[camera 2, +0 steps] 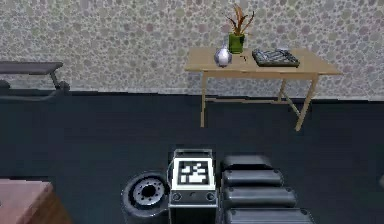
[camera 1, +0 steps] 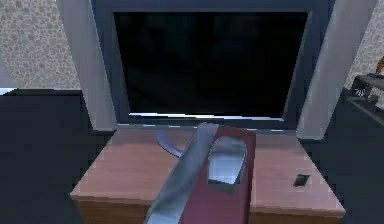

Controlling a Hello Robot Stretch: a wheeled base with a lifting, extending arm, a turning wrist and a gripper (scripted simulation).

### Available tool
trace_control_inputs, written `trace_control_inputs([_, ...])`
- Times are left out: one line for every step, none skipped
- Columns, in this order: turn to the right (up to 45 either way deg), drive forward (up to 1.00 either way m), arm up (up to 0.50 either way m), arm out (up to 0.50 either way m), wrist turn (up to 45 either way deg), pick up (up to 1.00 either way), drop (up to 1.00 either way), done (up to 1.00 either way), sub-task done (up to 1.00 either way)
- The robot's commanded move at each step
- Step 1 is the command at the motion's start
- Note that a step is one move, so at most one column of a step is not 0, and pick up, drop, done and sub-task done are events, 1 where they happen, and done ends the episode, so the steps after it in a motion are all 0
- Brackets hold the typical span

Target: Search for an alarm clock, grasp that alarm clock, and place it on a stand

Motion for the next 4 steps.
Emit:
trace_control_inputs([9.0, 0.0, 0.0, 0.0, 0.0, 0.0, 0.0, 0.0, 0.0])
trace_control_inputs([-45.0, 0.0, 0.0, 0.0, 0.0, 0.0, 0.0, 0.0, 0.0])
trace_control_inputs([-45.0, 0.0, 0.0, 0.0, 0.0, 0.0, 0.0, 0.0, 0.0])
trace_control_inputs([0.0, 0.0, 0.0, 0.48, 0.0, 0.0, 0.0, 0.0, 0.0])
